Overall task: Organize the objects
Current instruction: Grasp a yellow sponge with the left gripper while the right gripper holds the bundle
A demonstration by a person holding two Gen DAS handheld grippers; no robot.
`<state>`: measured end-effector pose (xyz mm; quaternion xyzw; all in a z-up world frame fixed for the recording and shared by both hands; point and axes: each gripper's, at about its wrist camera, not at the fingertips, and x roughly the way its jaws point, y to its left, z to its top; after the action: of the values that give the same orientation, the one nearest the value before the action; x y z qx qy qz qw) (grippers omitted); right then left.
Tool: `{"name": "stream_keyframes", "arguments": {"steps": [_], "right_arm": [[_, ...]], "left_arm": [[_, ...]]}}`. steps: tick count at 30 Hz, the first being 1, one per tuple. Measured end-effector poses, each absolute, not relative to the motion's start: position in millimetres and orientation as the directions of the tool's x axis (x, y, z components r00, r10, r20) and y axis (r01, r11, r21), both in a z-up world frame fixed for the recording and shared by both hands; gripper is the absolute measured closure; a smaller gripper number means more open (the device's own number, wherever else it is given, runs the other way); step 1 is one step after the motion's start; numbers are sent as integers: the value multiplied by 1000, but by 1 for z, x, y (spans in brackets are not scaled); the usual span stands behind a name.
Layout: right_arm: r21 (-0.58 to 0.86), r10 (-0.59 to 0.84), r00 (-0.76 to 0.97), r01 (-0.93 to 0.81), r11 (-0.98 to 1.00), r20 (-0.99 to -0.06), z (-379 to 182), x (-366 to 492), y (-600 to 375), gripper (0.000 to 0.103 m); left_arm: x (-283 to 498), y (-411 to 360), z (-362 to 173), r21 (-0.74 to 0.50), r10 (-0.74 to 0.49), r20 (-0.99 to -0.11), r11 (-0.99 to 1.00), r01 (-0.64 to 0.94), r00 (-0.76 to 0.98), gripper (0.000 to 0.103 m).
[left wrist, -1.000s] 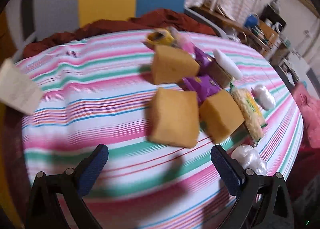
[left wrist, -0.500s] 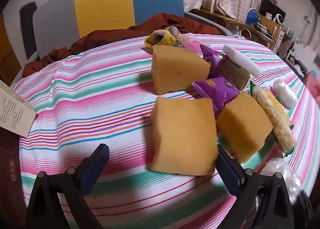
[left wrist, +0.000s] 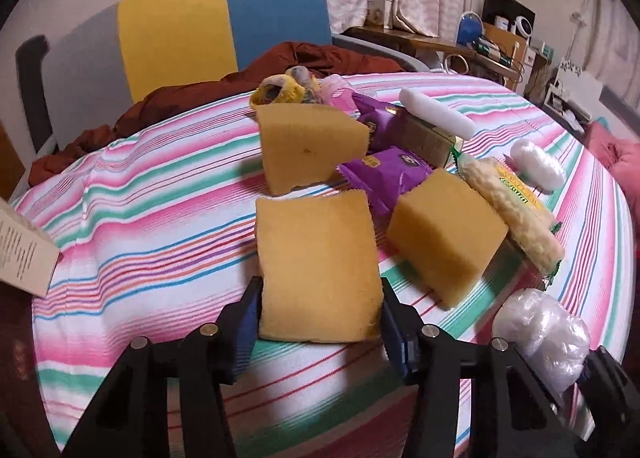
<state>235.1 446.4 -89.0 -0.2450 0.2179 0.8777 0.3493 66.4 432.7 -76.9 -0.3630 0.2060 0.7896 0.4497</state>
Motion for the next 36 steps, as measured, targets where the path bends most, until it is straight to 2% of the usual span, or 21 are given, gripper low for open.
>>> {"name": "stream_keyframes", "arguments": {"steps": [20, 24, 31, 34, 36], "right_arm": [[160, 528, -609, -731, -663, -593, -89, 230, 442, 65], [146, 533, -602, -732, -665, -595, -89, 229, 441, 65], [41, 550, -564, -720, -692, -616, -86, 217, 428, 65], [50, 522, -588, -693, -720, -618, -81, 214, 417, 65], [63, 508, -609, -675, -735, -609, -74, 211, 407, 65]], "left_arm": [[80, 311, -71, -95, 574, -710, -651, -753, -407, 49], [83, 273, -54, -157, 604, -682, -672, -724, -413, 49], [78, 216, -31, -174, 597, -648, -720, -672, -472, 49], [69, 191, -26, -233, 620, -639, -719, -655, -455, 49], [67, 175, -20, -203, 582, -636, -760, -617, -507, 49]]}}
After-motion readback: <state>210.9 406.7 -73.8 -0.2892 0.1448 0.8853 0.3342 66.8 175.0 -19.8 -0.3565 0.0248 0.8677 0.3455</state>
